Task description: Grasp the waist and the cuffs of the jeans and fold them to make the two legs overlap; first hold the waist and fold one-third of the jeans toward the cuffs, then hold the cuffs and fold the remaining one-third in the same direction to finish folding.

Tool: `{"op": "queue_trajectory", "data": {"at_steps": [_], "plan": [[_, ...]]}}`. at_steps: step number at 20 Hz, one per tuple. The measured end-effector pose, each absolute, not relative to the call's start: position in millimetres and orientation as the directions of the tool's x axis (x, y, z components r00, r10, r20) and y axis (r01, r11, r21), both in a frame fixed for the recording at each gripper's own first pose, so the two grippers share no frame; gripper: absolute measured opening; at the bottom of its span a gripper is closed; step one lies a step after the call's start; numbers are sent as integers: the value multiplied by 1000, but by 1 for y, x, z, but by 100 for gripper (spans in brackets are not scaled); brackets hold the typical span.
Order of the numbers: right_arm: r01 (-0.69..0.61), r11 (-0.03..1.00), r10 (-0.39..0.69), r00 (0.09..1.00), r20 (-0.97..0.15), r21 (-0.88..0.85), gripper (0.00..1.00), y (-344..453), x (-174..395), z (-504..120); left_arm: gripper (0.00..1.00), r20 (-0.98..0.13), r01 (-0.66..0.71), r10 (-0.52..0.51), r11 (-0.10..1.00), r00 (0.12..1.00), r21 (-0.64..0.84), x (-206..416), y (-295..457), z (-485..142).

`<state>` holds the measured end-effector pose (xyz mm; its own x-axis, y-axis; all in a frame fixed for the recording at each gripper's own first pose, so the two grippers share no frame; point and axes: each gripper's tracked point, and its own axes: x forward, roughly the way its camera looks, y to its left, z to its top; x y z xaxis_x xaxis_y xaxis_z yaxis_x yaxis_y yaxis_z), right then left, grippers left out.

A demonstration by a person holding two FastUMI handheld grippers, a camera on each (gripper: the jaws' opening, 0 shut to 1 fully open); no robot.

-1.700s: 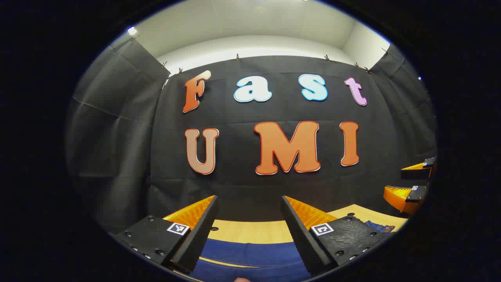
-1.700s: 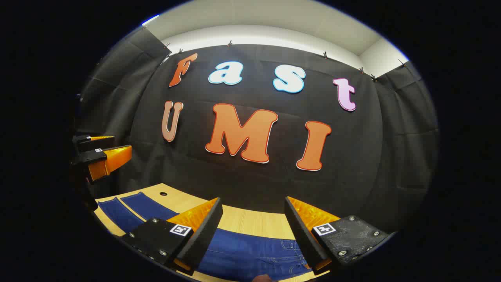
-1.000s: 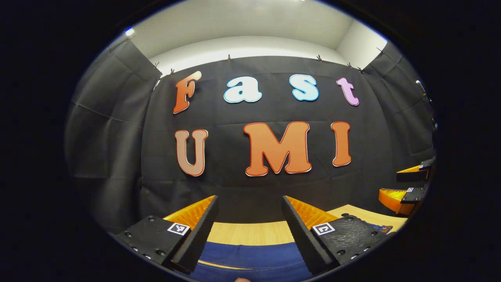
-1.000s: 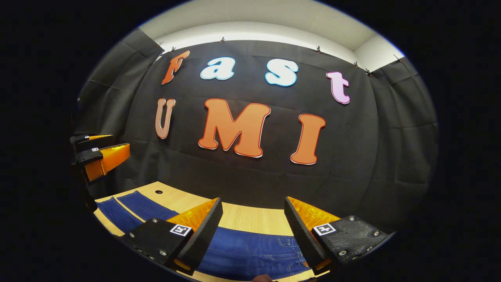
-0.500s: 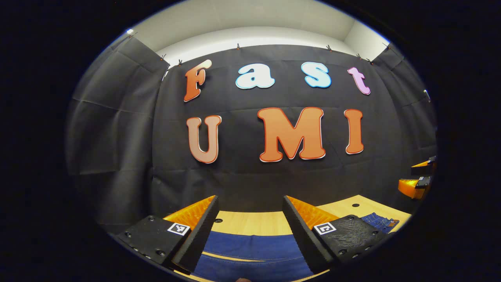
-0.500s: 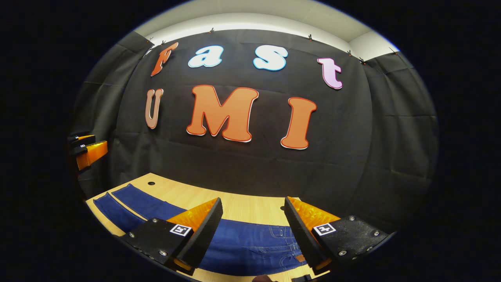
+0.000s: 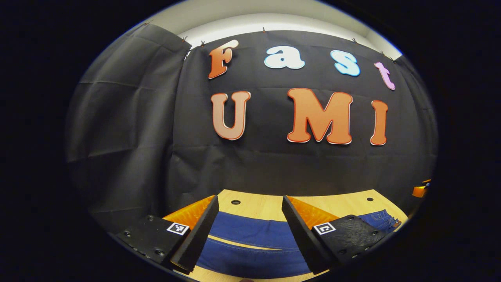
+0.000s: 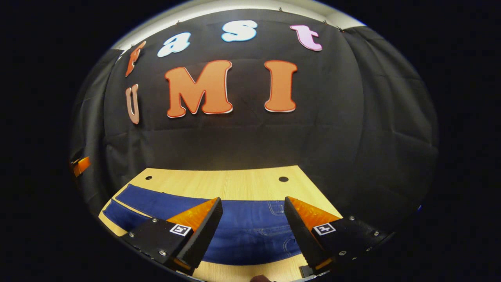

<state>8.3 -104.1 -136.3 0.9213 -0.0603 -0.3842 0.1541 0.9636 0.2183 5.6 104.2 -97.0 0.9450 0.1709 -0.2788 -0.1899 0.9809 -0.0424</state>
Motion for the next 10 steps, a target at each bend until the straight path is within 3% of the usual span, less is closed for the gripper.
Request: {"op": "queue_trajectory", "data": {"at_steps": [7,10], "plan": [[230,902,20,823,-567,366,97,-118,-1,-212,98,-454,-367,235,902,859,-228,-8,147,-153],[279,869,55,767,-639,409,97,-115,-10,-241,97,-546,-439,215,839,810,-320,-17,172,-187]]}}
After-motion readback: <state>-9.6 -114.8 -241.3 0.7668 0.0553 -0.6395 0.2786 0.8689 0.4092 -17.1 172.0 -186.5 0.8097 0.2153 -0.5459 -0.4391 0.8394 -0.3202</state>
